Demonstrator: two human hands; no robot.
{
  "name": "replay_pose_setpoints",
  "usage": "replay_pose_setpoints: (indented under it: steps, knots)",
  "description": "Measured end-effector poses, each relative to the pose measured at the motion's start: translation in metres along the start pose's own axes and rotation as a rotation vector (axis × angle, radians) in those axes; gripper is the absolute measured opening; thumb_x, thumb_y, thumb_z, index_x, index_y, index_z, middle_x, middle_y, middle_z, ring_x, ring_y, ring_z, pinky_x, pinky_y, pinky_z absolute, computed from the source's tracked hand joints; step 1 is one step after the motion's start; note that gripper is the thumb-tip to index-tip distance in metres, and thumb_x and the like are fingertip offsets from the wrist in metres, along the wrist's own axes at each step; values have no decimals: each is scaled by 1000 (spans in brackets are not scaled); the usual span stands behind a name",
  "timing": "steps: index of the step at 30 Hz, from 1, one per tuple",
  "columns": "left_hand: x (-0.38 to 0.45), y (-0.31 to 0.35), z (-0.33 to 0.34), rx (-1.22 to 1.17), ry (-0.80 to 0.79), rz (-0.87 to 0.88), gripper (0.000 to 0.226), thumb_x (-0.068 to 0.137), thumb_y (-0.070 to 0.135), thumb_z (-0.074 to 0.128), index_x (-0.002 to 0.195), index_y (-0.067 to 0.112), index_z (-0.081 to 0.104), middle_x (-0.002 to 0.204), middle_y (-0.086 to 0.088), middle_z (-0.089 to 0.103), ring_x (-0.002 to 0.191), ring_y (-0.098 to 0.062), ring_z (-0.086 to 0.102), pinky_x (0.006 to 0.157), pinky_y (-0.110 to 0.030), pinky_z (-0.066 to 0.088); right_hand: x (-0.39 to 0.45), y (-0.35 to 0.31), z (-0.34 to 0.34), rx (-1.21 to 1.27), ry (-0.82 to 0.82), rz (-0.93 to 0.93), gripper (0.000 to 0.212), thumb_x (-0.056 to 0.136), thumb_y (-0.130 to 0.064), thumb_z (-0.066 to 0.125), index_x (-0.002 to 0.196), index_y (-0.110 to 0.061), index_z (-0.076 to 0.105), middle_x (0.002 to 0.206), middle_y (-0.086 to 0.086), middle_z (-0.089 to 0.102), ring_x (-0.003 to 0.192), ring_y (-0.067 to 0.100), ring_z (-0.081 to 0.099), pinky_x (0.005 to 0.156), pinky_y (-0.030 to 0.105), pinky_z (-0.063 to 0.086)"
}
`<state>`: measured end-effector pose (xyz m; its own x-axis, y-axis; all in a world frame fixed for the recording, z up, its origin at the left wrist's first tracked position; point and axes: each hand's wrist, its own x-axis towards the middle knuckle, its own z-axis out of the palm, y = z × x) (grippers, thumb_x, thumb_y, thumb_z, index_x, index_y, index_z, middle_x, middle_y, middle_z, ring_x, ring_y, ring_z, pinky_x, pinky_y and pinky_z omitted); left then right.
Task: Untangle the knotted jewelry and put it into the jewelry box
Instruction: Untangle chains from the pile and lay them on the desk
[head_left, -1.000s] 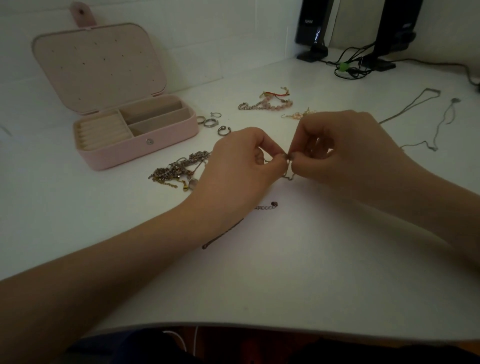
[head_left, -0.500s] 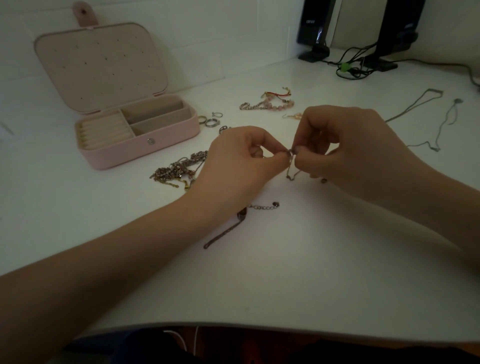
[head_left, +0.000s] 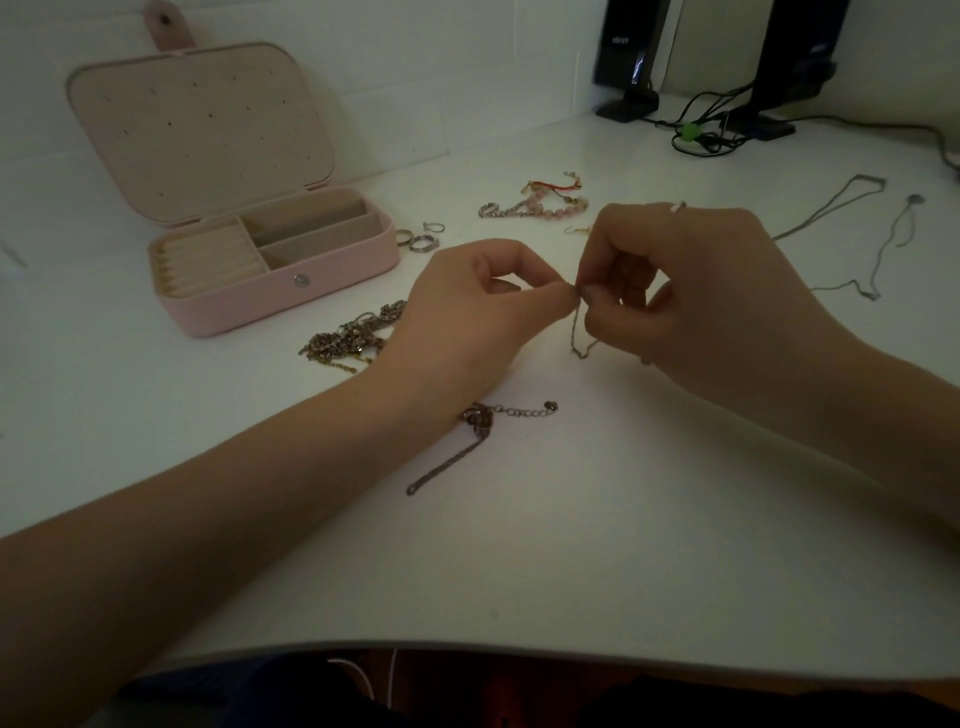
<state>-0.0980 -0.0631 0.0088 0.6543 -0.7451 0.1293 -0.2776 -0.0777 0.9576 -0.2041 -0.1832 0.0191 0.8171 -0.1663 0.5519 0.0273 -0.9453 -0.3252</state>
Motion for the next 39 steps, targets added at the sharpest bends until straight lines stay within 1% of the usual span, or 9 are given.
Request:
replay_pose_setpoints:
  steps: [4,9,14,18,24,30,32,35,39]
  knots:
    - [-1,0,0,17,-7,1,17,82,14,67,67,18,62,41,6,36,35,-8,25,38,-14,22,-1,-2,1,66,-22,43,9,79,-12,63,78,-18,58,63,-17,51,68,12,55,60,16,46]
    - [-3,1,1,61,-22,33,14,81,15,63,68,19,60,43,5,36,36,-8,25,38,-14,21,-2,-5,0,208,-37,138,4,78,-11,63,77,-14,60,60,-15,54,62,7,60,51,21,51]
    - [-1,2,0,60,-66,10,19,85,11,55,68,18,58,39,11,34,36,-10,22,36,-17,20,-1,-3,-3,127,-14,126,5,80,-8,64,80,-13,62,65,-16,54,70,6,59,63,21,49]
    - [1,0,-1,42,-53,-7,12,85,13,60,73,14,63,40,9,34,35,-9,22,36,-15,20,0,1,-6,243,-23,228,5,87,-16,66,88,-19,69,69,-19,65,56,4,65,53,19,55]
    - [2,-2,-1,53,-32,-14,10,85,17,63,78,11,67,41,10,34,36,-5,26,36,-15,22,0,2,-4,368,-70,322,7,86,-13,68,86,-18,73,65,-20,68,57,4,67,52,18,55]
    - [3,-3,-1,42,-27,-15,13,84,17,68,70,16,67,41,8,35,35,-7,25,36,-16,22,-2,-1,-4,276,-27,249,8,84,-15,70,85,-21,75,66,-21,67,56,1,66,55,16,55]
    - [3,-4,-1,26,-33,-9,15,82,17,71,68,16,68,41,6,35,35,-8,23,37,-16,20,-2,-2,-4,197,-5,202,8,84,-16,69,87,-21,75,61,-23,64,60,0,66,61,15,54]
    - [3,-4,-1,17,-35,-7,15,84,15,70,69,14,68,39,8,34,34,-6,23,37,-15,19,-2,-2,-5,122,-5,138,10,84,-16,69,88,-24,75,68,-29,59,71,0,65,72,20,51]
    - [3,-2,0,33,-42,-2,10,84,16,68,76,11,71,37,10,33,34,-6,22,37,-16,19,-1,1,-5,61,-23,81,10,84,-17,69,88,-24,75,70,-32,56,77,1,63,75,15,49]
